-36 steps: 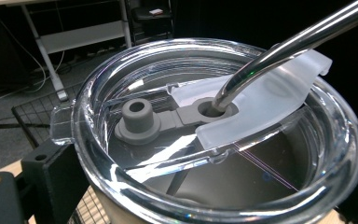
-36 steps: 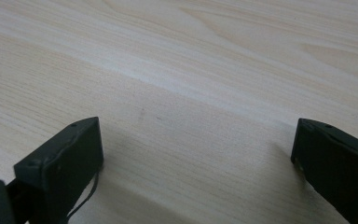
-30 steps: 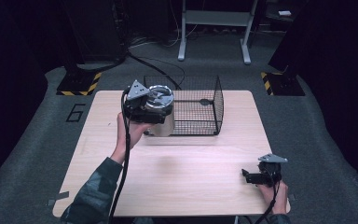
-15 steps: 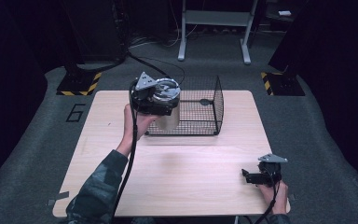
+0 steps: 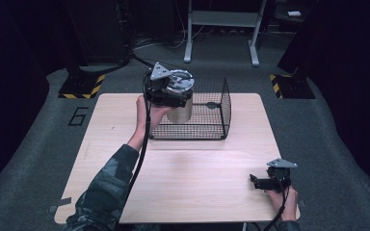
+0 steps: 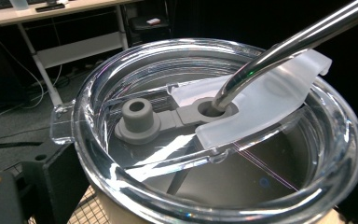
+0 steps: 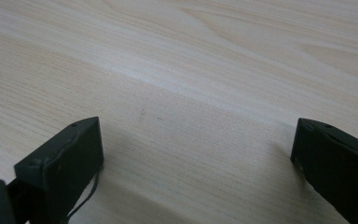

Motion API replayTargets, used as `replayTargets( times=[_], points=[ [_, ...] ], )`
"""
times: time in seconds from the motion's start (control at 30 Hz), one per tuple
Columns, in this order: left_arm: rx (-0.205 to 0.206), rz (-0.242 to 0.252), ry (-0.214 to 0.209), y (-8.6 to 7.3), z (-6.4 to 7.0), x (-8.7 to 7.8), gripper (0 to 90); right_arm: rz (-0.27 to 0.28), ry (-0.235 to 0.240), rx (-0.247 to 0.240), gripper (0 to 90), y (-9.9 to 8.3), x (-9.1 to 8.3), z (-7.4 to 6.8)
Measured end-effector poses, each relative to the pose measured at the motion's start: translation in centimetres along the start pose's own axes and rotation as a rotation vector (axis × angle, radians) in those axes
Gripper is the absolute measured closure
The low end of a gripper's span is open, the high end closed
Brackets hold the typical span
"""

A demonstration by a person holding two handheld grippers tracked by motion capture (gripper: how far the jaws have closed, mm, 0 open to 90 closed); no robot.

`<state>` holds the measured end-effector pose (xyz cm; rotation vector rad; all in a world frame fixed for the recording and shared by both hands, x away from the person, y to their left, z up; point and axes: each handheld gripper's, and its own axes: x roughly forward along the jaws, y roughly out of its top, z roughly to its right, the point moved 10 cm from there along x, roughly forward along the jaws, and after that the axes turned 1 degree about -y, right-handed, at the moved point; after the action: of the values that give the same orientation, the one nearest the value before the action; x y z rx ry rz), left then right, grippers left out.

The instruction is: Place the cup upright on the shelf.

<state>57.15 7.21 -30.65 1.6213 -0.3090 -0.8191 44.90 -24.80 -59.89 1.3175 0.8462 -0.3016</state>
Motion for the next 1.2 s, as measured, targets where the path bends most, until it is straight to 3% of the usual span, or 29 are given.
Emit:
replayTargets(
  times=[0.43, 0.57, 0.8, 1.2],
  points=[
    [-0.021, -0.015, 0.028, 0.3, -1.5, 2.5, 3.7, 0.003, 0.001, 0.009, 1.8, 0.0, 0.0, -0.1],
    [-0.006, -0.033, 0.043, 0.2, -1.9, 3.2, 3.7, 0.005, 0.002, 0.009, 1.8, 0.1, 0.0, -0.1],
    [-0.014, -0.037, 0.065, 0.3, -2.4, 4.4, 3.7, -0.004, 0.005, 0.007, 1.9, 0.0, 0.0, -0.1],
    [-0.05, -0.077, 0.095, -1.0, -3.4, 7.5, 3.7, 0.002, 0.005, 0.005, 2.0, 0.0, 0.0, -0.1]
  ],
)
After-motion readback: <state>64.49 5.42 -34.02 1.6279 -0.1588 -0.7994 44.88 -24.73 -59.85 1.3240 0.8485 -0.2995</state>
